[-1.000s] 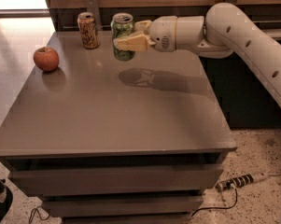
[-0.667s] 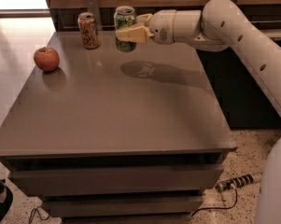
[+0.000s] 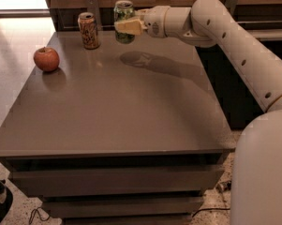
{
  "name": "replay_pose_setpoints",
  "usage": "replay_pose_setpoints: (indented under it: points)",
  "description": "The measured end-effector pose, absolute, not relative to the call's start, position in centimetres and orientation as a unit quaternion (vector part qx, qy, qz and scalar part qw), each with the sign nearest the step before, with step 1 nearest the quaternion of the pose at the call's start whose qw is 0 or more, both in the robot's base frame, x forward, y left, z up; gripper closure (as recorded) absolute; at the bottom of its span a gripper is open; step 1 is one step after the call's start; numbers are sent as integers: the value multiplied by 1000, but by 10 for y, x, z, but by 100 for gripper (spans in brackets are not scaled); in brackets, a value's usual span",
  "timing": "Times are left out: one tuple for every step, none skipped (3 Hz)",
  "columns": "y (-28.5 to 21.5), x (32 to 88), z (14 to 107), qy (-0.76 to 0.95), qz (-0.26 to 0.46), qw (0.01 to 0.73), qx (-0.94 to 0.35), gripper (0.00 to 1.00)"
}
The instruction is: Move green can near orange can
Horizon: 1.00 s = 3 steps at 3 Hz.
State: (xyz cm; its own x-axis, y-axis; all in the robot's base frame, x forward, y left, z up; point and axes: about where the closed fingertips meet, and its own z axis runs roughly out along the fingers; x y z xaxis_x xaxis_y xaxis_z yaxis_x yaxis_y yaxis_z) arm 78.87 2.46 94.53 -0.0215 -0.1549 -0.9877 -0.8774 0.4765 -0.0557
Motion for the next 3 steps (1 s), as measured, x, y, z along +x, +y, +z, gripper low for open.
replay_pose_setpoints:
  points:
    - [25, 789, 945, 641, 316, 572, -403, 100]
    - [35, 800, 930, 654, 308, 562, -403, 100]
    - [43, 819, 916, 661, 296, 562, -400, 100]
